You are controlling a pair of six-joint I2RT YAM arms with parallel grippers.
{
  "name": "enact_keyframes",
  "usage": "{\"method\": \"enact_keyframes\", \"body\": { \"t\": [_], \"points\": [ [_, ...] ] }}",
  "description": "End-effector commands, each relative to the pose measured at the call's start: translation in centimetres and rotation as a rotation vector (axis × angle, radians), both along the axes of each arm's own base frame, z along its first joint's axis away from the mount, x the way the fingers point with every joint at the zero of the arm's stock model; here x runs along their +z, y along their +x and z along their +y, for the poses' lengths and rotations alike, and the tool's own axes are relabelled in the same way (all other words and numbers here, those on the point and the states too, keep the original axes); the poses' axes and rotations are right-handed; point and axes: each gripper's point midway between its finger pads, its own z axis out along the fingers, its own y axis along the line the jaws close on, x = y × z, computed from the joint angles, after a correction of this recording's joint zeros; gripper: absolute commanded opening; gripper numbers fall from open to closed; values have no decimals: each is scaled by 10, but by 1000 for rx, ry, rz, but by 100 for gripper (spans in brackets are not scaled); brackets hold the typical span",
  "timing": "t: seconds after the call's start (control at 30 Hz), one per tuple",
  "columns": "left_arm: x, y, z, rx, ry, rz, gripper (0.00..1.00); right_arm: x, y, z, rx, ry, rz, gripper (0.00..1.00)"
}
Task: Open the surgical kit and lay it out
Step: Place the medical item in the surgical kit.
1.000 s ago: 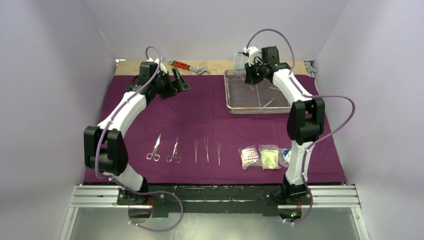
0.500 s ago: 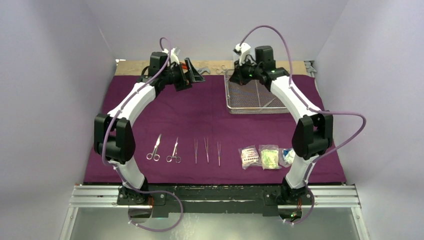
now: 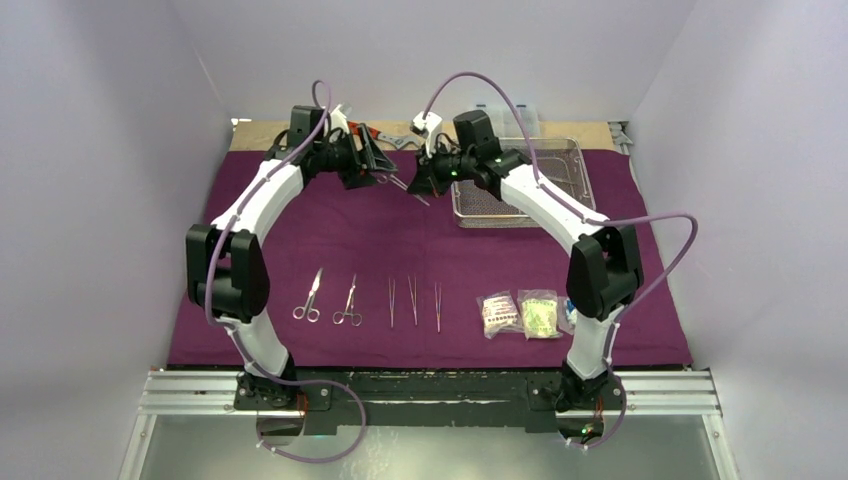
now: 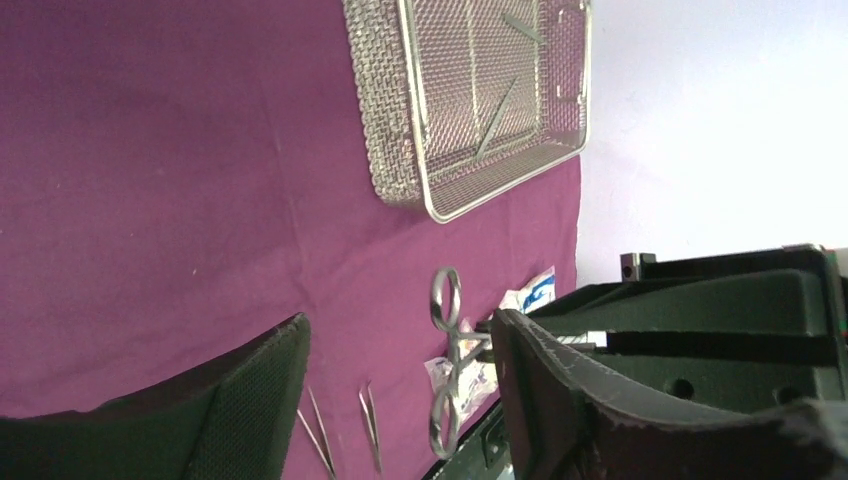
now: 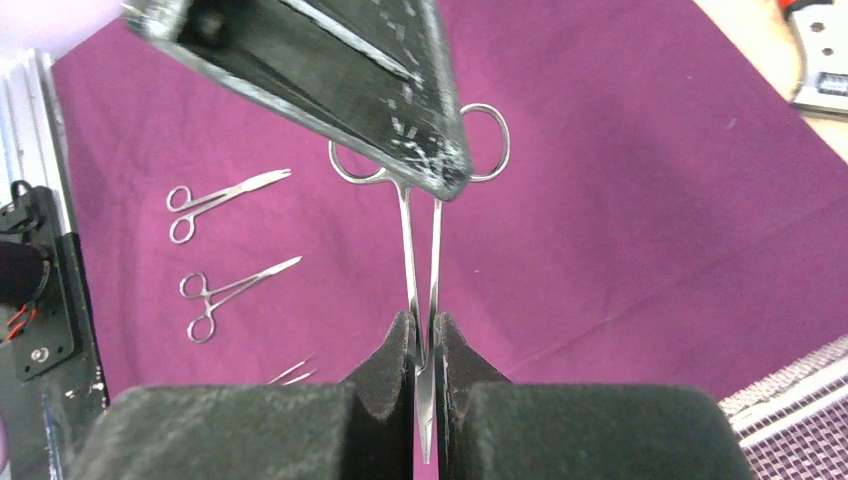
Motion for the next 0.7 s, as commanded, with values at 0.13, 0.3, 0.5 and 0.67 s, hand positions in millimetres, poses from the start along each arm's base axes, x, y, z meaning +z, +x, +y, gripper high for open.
{"method": "enact_keyframes", "body": {
  "t": [0.13,0.3,0.5,0.67],
  "points": [
    [-6,-15,-6,-61,-77,99,44,15,-11,23,87,54,-27,0],
    [-6,-19,-7,-71,-110,124,9,18,-13,26,113,68,-36,0],
    [31,-15,-4,-34,-168,2,0,39,-8,27,27,152,75,24],
    [70,-3,14,85,-133,-161,0,102,7,12,-274,459,150,62]
  ]
}}
